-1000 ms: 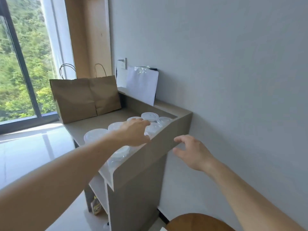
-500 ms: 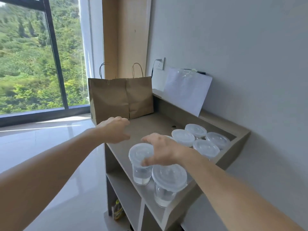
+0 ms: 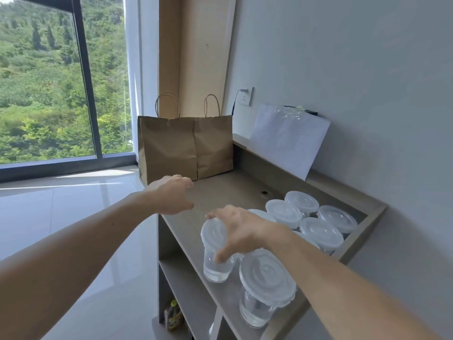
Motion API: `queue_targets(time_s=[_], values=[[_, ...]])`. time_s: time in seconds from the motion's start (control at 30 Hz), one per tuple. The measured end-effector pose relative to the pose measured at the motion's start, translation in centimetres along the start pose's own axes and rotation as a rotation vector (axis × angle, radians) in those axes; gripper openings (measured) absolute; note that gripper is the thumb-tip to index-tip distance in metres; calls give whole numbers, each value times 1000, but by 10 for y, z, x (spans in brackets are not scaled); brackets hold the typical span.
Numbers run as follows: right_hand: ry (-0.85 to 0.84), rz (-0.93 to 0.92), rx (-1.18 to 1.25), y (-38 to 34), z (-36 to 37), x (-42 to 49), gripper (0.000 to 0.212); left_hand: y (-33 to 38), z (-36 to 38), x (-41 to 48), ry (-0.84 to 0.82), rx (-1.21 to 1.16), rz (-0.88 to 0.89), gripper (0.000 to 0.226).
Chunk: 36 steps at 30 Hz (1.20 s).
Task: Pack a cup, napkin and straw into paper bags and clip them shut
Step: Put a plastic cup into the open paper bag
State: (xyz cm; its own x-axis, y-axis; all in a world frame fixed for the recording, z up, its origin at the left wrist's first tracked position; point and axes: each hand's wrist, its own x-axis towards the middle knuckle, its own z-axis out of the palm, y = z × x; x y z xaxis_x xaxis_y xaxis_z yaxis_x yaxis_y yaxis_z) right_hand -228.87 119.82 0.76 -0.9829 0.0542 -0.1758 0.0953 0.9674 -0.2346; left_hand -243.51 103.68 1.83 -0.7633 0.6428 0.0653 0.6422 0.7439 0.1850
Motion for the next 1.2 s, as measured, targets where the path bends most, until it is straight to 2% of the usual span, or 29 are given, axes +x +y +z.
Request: queue_targets(time_s=[0.23, 0.5, 0.7, 0.93, 1.2], values=[[329, -10, 200, 19, -77, -62, 93, 39, -21, 9, 93, -1, 65, 55], [517, 210, 165, 85, -106, -208, 94, 182, -18, -3, 117, -33, 338, 58], [488, 473, 180, 143, -66, -338, 97, 323, 22, -44, 59, -8, 547, 53], [425, 715, 224, 202, 22, -472, 96, 464, 115, -120, -157, -24, 730, 55], [270, 870, 289, 241, 132, -564, 108, 530, 243, -211, -461, -36, 803, 55]])
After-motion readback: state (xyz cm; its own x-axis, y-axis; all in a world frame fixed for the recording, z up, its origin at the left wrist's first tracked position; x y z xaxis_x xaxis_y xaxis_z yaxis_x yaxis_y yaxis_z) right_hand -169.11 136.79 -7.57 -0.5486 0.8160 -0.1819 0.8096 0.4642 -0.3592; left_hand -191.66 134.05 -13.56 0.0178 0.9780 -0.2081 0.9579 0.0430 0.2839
